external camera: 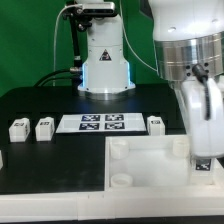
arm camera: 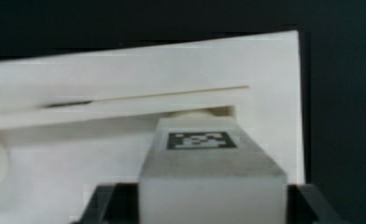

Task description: Assemble one leg

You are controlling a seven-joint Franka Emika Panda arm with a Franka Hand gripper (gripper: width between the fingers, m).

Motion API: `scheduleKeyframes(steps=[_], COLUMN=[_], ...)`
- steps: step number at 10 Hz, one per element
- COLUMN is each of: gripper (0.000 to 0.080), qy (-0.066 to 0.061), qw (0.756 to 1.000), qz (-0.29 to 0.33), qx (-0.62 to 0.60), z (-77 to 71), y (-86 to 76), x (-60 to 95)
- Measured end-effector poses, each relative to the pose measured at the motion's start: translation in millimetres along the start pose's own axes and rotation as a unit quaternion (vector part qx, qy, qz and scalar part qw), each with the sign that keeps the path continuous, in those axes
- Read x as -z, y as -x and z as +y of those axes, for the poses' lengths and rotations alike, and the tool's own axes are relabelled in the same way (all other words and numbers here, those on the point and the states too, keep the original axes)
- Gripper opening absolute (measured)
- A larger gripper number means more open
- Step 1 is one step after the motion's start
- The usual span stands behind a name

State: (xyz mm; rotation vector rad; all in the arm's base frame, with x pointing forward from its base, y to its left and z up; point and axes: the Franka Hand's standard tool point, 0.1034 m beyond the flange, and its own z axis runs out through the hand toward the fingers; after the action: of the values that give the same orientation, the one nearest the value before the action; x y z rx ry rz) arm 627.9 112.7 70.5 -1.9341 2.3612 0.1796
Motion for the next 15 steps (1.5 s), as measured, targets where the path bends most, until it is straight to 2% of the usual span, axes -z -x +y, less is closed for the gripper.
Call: scheduleKeyframes(steps=[1, 2, 3, 6, 7, 8, 10, 15], gripper=[0.0395, 0.0535, 0.0613, 0.0647, 0.0647, 0.0647, 0.0649, 0.0649], qy=[0.003, 0.003, 0.003, 0.004, 0.01, 0.01, 0.002, 0.003], qw=[1.0, 1.0, 1.0, 1.0, 0.999, 0.998, 0.998, 0.998], qz=[0.0, 0.001, 0.001, 0.002, 0.002, 0.0, -0.005, -0.004], qx=[-0.006, 0.001, 0.001, 0.023, 0.052, 0.059, 0.06, 0.06], z=[0.9, 1.0, 1.1, 5.1, 15.8, 21.3, 21.3, 21.9], y=[-0.1, -0.3, -0.3, 2.7, 9.4, 13.9, 17.1, 16.7], x=[-1.4, -2.0, -2.4, -5.0, -7.4, -2.1, 13.6, 11.9])
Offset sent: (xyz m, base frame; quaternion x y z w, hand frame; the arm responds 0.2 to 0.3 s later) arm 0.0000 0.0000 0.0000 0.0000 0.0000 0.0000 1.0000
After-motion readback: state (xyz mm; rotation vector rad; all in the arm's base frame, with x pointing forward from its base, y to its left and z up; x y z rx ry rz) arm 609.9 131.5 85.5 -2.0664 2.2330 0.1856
